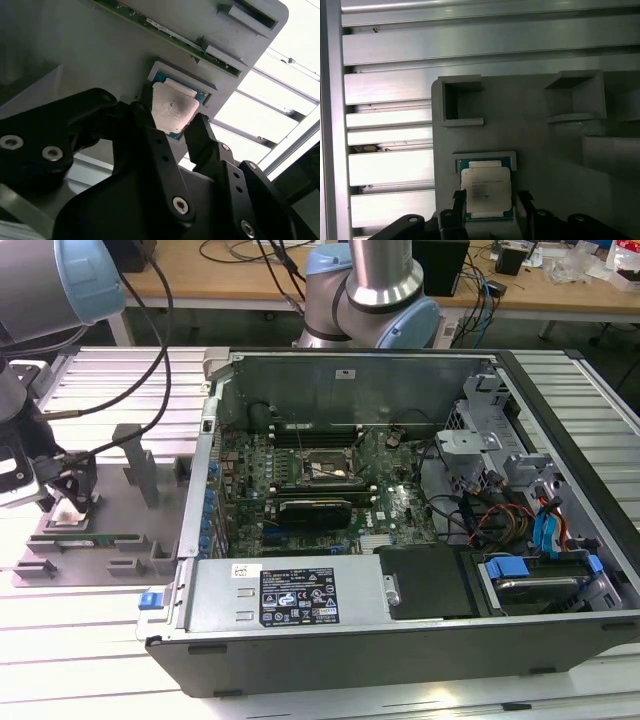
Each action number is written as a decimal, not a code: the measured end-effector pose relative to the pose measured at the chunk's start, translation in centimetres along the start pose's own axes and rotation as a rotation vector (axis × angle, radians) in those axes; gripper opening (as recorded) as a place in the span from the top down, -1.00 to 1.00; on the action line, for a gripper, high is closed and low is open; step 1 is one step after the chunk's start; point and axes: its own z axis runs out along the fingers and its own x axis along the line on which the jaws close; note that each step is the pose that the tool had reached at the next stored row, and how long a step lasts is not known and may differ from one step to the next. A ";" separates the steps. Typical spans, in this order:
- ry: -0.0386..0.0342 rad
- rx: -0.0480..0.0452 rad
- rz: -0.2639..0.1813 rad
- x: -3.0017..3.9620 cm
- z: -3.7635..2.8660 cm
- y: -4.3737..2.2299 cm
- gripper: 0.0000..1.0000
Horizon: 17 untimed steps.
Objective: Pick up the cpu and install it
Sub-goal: 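Pick up the cpu and move it towards the insertion slot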
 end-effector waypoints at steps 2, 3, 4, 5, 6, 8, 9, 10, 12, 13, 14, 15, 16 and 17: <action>0.0000 0.0000 0.000 0.00 0.01 0.00 -0.19; 0.0000 0.0000 0.000 0.00 0.01 0.00 -0.33; 0.0000 0.0000 0.000 0.00 0.02 0.00 -0.33; -0.0002 -0.0001 0.000 0.00 0.07 0.00 -0.33; -0.0006 -0.0004 0.000 -0.01 0.18 0.00 -0.33; 0.0000 0.0000 0.000 0.00 0.67 -0.03 -0.33; 0.0000 0.0000 -0.001 0.00 0.96 -0.04 -0.33; 0.0002 0.0002 -0.004 0.00 1.04 -0.04 -0.33; 0.0004 0.0001 -0.012 0.00 1.27 -0.05 -0.33; 0.0006 0.0002 -0.015 0.00 1.44 -0.06 -0.33; 0.0007 0.0001 -0.019 0.00 1.55 -0.05 -0.33; 0.0008 -0.0003 -0.027 0.01 1.68 -0.02 -0.33; 0.0007 -0.0005 -0.037 0.01 1.76 0.02 -0.33; 0.0004 -0.0006 -0.049 0.04 1.93 0.12 -0.33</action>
